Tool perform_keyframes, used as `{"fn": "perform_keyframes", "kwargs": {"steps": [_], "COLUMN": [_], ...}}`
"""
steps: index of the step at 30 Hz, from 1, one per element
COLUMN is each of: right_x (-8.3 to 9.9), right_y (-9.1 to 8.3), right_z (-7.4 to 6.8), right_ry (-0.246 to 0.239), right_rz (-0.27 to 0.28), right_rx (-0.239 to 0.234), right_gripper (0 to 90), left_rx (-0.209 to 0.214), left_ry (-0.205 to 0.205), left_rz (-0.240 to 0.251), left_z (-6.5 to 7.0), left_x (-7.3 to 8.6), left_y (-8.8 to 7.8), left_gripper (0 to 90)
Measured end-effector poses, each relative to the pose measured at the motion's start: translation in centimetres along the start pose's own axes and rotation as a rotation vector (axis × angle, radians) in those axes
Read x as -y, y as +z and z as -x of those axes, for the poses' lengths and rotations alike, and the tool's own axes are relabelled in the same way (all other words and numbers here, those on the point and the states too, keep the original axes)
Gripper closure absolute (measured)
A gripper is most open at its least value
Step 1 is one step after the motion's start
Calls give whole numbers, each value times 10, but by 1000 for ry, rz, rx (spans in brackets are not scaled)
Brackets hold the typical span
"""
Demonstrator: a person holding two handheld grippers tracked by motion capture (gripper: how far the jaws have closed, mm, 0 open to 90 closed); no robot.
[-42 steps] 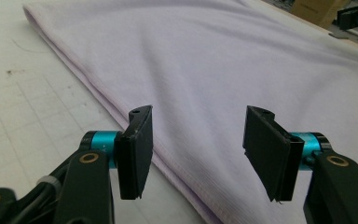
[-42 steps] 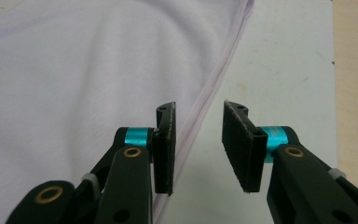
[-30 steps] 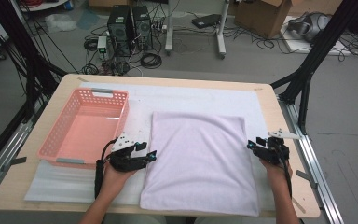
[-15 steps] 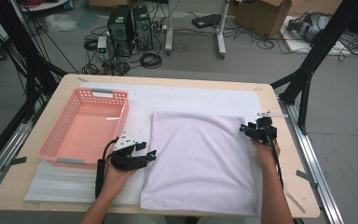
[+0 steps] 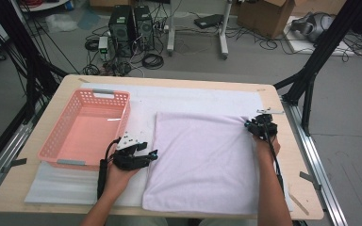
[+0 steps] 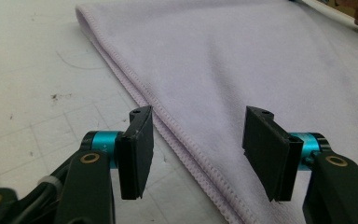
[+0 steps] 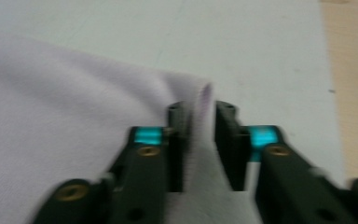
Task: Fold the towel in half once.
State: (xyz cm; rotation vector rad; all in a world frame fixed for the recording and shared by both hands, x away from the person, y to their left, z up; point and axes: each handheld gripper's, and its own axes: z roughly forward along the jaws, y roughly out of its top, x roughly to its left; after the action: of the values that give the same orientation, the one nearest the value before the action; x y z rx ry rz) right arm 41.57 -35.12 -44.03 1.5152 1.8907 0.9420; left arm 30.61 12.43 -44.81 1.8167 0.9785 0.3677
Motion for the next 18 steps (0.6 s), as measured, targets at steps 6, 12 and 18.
{"fn": "perform_keyframes", "kwargs": {"steps": [6, 12, 18], "right_x": [5, 30, 60], "right_y": [-45, -75, -106], "right_z": [1, -14, -27], "right_ry": [-40, -114, -153], "right_rz": [82, 62, 134], "right_rx": [-120, -242, -263], "right_gripper": [508, 302, 245], "left_rx": [13, 38, 53], "left_ry": [3, 26, 19], "left_rz": [39, 48, 108], "left_z": [0, -1, -1], "left_x": [-1, -4, -15], "left_y": [1, -1, -8], "left_gripper": [410, 344, 262]}}
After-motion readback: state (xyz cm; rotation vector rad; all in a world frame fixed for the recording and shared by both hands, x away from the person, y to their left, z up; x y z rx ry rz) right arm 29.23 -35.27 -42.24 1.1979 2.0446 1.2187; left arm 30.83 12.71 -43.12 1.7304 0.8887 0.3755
